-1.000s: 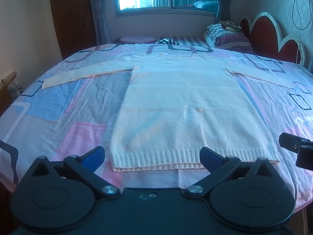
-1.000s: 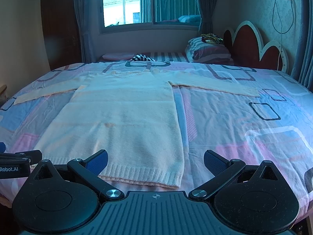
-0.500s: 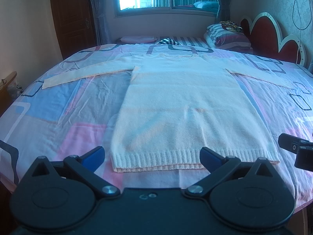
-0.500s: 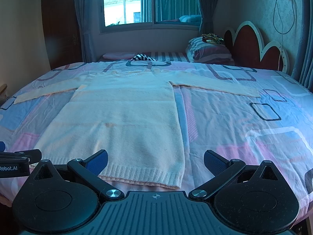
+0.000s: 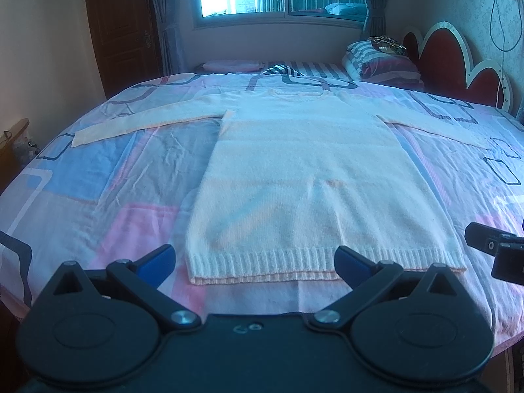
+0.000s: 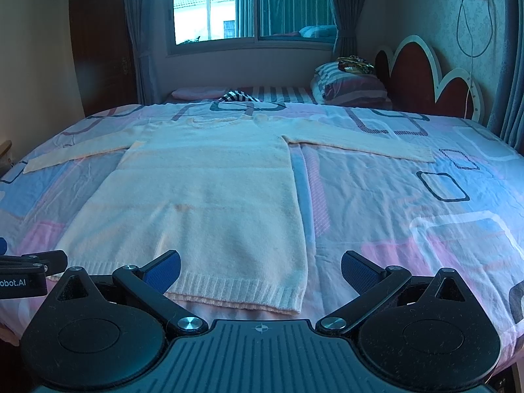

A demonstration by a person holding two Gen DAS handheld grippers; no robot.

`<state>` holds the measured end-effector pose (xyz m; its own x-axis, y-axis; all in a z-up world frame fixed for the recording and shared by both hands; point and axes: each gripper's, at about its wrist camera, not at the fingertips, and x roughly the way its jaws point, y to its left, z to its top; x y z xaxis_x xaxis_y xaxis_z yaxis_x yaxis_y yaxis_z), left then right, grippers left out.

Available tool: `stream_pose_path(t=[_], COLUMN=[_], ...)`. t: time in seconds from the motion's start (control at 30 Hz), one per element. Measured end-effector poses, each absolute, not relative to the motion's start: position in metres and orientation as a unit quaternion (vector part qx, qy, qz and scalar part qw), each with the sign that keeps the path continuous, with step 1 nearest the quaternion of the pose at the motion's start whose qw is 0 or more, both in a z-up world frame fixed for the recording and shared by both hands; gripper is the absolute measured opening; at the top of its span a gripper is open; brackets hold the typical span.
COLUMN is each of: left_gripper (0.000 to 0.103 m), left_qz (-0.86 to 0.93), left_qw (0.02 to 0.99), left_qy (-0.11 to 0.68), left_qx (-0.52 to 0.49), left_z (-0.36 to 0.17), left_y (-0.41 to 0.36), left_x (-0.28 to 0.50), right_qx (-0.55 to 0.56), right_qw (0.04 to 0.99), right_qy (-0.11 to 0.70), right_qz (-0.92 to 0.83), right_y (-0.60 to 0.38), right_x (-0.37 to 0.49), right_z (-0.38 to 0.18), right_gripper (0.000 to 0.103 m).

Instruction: Fold small clothes

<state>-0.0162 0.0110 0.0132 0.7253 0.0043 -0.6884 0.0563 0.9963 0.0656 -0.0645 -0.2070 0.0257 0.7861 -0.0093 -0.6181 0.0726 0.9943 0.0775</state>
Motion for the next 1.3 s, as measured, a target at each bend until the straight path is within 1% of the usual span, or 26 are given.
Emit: stream_pose_path(t=[0.2,0.53,1.03,1.17,1.3], left_gripper=[0.103,0.103,0.103,0.103,0.103], left_qz=[-0.012,-0.007,0.002,-0.012,0.005], left_qw=[0.929,0.933,0.933,0.938,0.933], left_qy=[0.369,0.36,0.358,0.347,0.358], left_qx=[0.037,0.031,0.028,0.001,0.043], left_z=[0.014,0.022,0.016,0.018,0.008], left_y=[0.014,0.006,-0.022,-0.034,-0.057], left_x=[-0.014,0.019,0.107,0.132,0.164], right_qx=[0.046,0.044,0.06,0.065,0.075], right_qw=[0.944,0.948,0.949,0.947,0.944], right_qy=[0.325,0.313,0.304,0.307,0.308], right_qz=[-0.024,-0.037,-0.058,-0.068,-0.087], right_y=[-0.209,-0.225,-0.285,-0.309,-0.34], right_x=[-0.064,-0.039,0.06,0.088,0.118], right_z=[0.028,0.035,0.03,0.025,0.019], right_gripper=[0.103,0.103,0.103,0.103,0.103])
